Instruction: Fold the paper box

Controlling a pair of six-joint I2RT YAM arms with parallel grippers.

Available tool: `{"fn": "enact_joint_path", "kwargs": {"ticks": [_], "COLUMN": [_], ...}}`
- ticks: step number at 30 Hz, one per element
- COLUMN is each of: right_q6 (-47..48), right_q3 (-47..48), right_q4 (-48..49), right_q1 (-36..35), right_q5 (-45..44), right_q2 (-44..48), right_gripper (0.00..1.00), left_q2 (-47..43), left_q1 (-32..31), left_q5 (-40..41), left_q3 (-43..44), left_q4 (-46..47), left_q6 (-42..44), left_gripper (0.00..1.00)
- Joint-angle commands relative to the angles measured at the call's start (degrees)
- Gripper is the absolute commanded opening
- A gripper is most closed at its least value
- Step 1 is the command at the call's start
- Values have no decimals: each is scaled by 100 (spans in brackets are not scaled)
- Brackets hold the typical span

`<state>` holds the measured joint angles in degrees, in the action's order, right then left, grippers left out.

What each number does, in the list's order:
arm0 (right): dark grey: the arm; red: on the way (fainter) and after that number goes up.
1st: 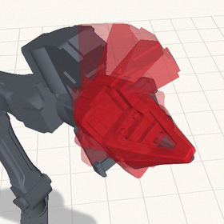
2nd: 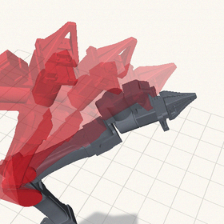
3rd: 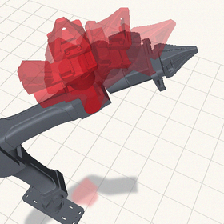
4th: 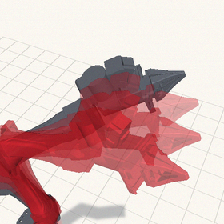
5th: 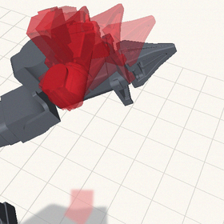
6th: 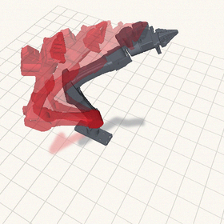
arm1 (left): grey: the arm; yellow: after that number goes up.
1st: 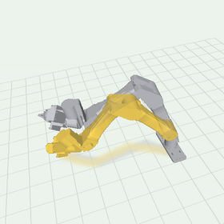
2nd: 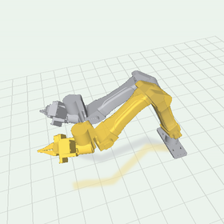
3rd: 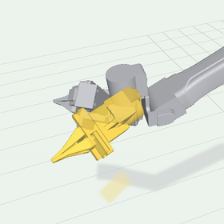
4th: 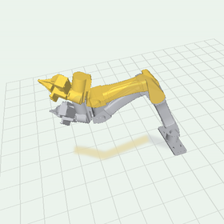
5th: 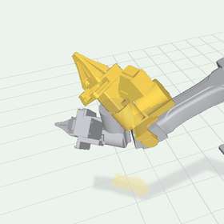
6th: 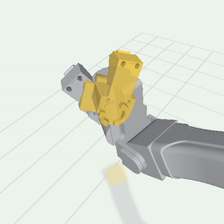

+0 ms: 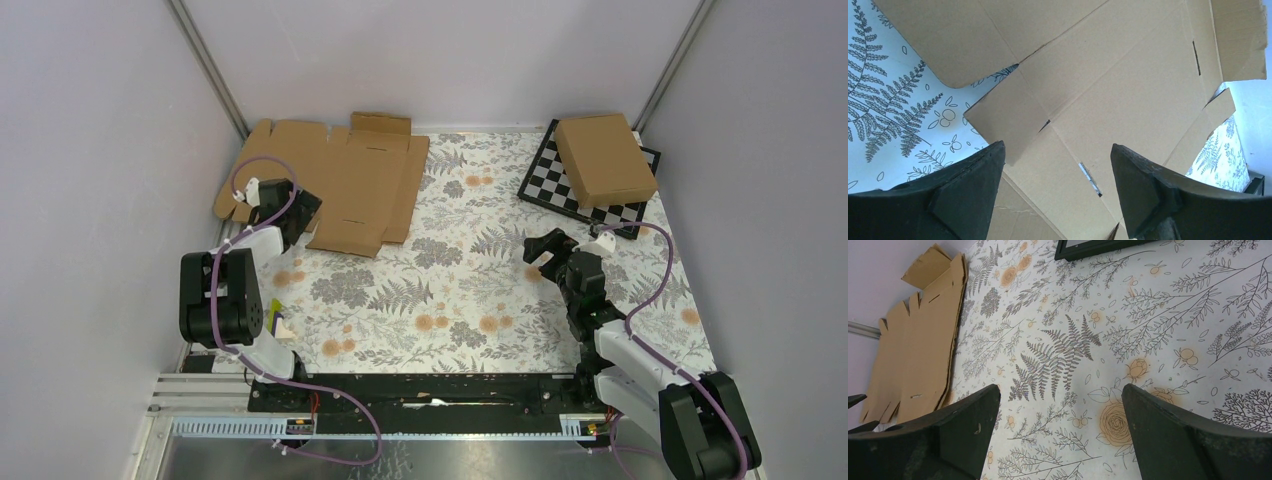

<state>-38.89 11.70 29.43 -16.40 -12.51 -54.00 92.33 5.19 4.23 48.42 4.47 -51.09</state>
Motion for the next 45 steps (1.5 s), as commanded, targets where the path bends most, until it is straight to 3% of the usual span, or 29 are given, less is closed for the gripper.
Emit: {"fn": "enact_joint_path", "kwargs": {"ticks": [1, 8, 14, 19, 28, 33, 38, 41, 44, 45], "right_q6": [-56, -65, -66, -63, -57, -53, -42, -54, -46, -47], "right_q3": [60, 60, 60, 60, 60, 51, 53, 51, 49, 51], "right_q4": [256, 265, 267, 266, 265, 265, 265, 265, 265, 265], "right_q1": [-12, -16, -12, -12, -12, -13, -10, -13, -12, -12], "right_q5": [-8, 4, 4, -6, -32, -38, -41, -32, -32, -32], "right_q2": [-22, -30, -39, -36, -28, -19, -18, -20, -15, -17], "right_gripper": [99, 99, 99, 99, 99, 99, 99, 99, 99, 99], "left_q2": [-115, 44, -5, 110, 206, 198, 135, 127, 119, 106], "left_q1": [-18, -18, -28, -20, -27, -27, -27, -27, -27, -27], "left_q5": [-32, -80, 204, 226, 29, -85, -74, -94, -152, -179], "left_q3": [148, 176, 74, 28, 34, 82, 62, 63, 4, -33], "left_q4": [203, 239, 63, 110, 310, 406, 406, 460, 632, 710], "left_q6": [-50, -50, -218, -217, -192, -155, -182, -174, -192, -198], "left_gripper": [84, 84, 96, 97, 86, 68, 79, 79, 66, 56]}}
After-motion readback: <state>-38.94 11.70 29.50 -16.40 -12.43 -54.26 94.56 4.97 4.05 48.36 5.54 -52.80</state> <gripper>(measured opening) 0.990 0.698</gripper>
